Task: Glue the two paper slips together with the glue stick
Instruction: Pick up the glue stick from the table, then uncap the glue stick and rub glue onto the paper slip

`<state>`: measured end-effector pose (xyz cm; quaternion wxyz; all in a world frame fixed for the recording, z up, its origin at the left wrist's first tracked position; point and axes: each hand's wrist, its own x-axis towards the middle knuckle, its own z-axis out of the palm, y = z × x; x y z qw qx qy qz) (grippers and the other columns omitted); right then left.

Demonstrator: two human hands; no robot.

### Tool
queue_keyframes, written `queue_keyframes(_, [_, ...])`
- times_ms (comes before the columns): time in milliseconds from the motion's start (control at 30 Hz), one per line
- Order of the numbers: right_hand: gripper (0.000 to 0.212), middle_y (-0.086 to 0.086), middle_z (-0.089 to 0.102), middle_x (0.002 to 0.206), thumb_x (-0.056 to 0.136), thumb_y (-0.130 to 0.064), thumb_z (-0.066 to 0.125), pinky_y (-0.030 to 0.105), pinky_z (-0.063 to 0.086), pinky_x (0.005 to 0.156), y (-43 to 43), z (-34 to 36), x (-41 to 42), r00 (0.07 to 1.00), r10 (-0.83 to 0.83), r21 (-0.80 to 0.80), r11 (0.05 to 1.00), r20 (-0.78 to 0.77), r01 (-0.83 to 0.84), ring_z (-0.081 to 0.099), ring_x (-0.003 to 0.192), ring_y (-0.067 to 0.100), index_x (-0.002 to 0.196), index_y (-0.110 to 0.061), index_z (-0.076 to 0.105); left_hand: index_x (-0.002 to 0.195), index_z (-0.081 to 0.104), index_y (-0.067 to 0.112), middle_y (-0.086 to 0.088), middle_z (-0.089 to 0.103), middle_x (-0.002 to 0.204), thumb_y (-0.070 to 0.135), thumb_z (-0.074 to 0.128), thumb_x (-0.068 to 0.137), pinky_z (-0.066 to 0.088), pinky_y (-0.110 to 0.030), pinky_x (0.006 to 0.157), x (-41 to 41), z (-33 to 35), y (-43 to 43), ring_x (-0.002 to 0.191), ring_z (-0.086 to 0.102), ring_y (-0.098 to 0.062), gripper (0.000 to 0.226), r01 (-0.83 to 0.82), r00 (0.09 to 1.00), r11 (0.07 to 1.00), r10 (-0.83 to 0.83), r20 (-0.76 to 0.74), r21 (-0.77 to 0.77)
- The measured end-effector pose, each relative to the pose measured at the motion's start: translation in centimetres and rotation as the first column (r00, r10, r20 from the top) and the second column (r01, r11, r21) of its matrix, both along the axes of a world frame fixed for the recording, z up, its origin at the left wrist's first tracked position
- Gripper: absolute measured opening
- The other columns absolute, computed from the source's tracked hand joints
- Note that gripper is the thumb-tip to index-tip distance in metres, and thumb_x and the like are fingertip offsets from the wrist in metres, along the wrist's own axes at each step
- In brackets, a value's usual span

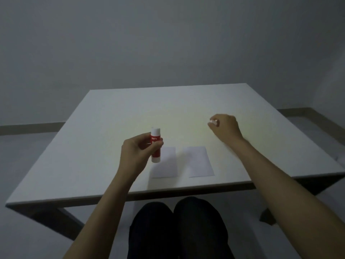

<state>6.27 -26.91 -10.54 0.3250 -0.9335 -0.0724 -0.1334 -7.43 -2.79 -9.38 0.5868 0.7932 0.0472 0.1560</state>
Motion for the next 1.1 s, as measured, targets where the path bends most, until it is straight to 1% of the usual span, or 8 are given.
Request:
queue_keyframes(367, [0.066,0.019,0.048,0.132,0.09,-0.035,0.052,0.044,0.04,0.094,0.2,-1.2,-0.9,0.995,-0.036,-0.553,0.833,-0.095,-0.023,0.054,0.11,0.037,0.144,-0.015,0.02,0.086,0.071,0.02,0.0,0.077,0.089,0.007,0.073,0.074,0.053,-0.038,0.089,0.6,0.8,-2.5,0.094,0.071,-0.02,0.017,0.02,0.997,0.895,0.014,0.071,-0.445])
queue_keyframes(400, [0.07,0.017,0.046,0.134,0.089,-0.041,0.052,0.045,0.04,0.096,0.9,-0.7,-1.9,0.999,-0.005,-0.495,0.869,-0.048,-0.019,0.053,0.111,0.036,0.145,-0.019,0.016,0.088,0.07,0.016,0.001,0.078,0.087,0.007,0.073,0.075,0.053,-0.035,0.088,0.8,0.8,-2.9,0.094,0.072,-0.018,0.016,0.012,0.996,0.878,0.032,0.084,-0.478])
queue_keyframes(467, [0.065,0.011,0.05,0.129,0.088,-0.046,0.053,0.033,0.05,0.088,3.0,0.3,-5.1,0.98,0.189,-0.029,0.981,-0.07,-0.191,0.06,0.1,0.025,0.143,-0.028,0.025,0.092,0.067,0.009,0.002,0.078,0.084,0.008,0.073,0.075,0.055,-0.032,0.085,1.0,0.8,-3.7,0.093,0.072,-0.017,0.017,-0.018,0.991,0.822,0.092,0.102,-0.569])
queue_keyframes(533, [0.048,0.005,0.06,0.112,0.087,-0.042,0.054,0.02,0.055,0.072,5.3,0.9,-8.5,0.87,0.485,0.519,0.769,-0.091,-0.374,0.067,0.08,0.017,0.132,-0.031,0.042,0.09,0.066,0.007,0.001,0.077,0.081,0.009,0.074,0.075,0.057,-0.029,0.079,1.2,1.0,-4.6,0.092,0.072,-0.019,0.017,-0.042,0.981,0.753,0.156,0.117,-0.657])
queue_keyframes(600, [0.029,0.005,0.067,0.091,0.09,-0.029,0.055,0.025,0.056,0.065,6.5,0.8,-10.4,0.839,0.545,0.73,0.579,-0.015,-0.363,0.068,0.069,0.02,0.118,-0.021,0.054,0.088,0.066,0.008,0.0,0.077,0.078,0.01,0.075,0.075,0.058,-0.025,0.074,1.1,1.2,-5.3,0.087,0.073,-0.018,0.016,-0.044,0.973,0.725,0.186,0.135,-0.688])
queue_keyframes(767, [0.028,-0.004,0.049,0.051,0.096,-0.032,0.043,0.02,0.038,0.042,7.1,1.5,-10.8,0.893,0.442,0.846,0.503,-0.079,-0.174,0.042,0.044,0.009,0.093,-0.009,0.059,0.092,0.066,0.01,0.001,0.077,0.086,0.011,0.072,0.077,0.056,-0.021,0.074,0.5,1.3,-5.9,0.094,0.072,-0.017,0.016,0.057,0.974,0.75,0.104,0.203,-0.659])
queue_keyframes(933, [0.048,-0.004,0.04,0.044,0.09,-0.049,0.047,0.018,0.022,0.032,6.7,2.6,-10.3,0.701,0.562,0.874,0.447,-0.439,0.188,0.027,0.032,0.007,0.062,-0.011,0.055,0.099,0.065,0.011,0.003,0.077,0.093,0.004,0.068,0.079,0.055,-0.019,0.078,0.3,1.6,-5.6,0.097,0.071,-0.014,0.021,0.164,0.966,0.816,-0.017,0.26,-0.554])
queue_keyframes(1100, [0.023,0.001,0.068,0.068,0.088,-0.031,0.057,0.023,0.052,0.055,5.8,2.1,-10.5,0.887,0.448,0.84,0.519,-0.109,-0.158,0.06,0.058,0.016,0.106,-0.018,0.059,0.099,0.065,0.013,0.002,0.077,0.094,0.007,0.067,0.08,0.056,-0.023,0.081,0.6,1.5,-5.7,0.098,0.071,-0.016,0.02,0.139,0.964,0.801,0.024,0.264,-0.582])
